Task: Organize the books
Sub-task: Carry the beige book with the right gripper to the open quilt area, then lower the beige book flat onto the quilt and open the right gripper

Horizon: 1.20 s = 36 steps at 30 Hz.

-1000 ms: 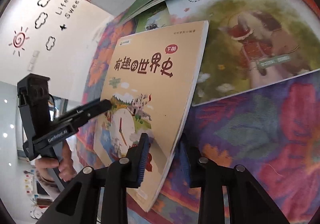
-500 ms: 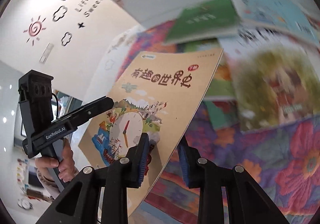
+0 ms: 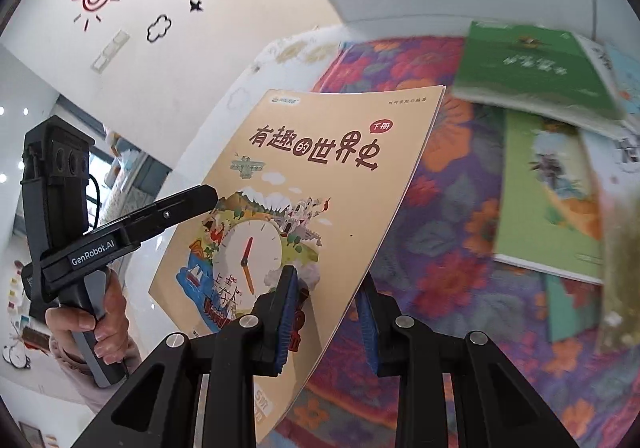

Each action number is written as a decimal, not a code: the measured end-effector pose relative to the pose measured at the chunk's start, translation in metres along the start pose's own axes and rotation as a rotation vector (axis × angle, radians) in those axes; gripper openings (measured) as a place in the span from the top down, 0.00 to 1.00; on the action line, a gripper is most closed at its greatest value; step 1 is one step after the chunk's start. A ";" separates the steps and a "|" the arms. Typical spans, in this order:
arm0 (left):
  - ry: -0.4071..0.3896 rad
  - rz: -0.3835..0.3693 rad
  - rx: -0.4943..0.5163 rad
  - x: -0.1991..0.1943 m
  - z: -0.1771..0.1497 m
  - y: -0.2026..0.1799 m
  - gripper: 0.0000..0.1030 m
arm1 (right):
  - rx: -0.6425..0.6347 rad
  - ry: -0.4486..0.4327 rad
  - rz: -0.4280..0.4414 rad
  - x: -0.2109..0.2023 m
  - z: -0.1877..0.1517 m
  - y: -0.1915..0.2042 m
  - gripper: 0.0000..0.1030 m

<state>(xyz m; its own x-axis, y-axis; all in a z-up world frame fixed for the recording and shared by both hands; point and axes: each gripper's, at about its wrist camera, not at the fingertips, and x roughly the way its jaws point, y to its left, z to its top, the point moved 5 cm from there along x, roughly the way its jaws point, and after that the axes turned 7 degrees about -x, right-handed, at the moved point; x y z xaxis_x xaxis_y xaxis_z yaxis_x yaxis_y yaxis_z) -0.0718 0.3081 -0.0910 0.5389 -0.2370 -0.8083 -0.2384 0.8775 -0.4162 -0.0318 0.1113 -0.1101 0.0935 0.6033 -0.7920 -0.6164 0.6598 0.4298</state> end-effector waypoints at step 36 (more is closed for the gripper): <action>-0.117 0.091 0.122 -0.009 0.019 -0.102 0.61 | 0.071 -0.072 -0.019 -0.060 0.003 -0.036 0.69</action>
<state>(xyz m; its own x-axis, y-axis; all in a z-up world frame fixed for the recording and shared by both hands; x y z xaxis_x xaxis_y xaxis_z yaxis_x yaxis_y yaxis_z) -0.0371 0.2289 -0.0331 0.6116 -0.1104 -0.7834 -0.1945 0.9389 -0.2841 -0.0131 0.0531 -0.0766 0.1622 0.6195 -0.7681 -0.5570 0.7000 0.4469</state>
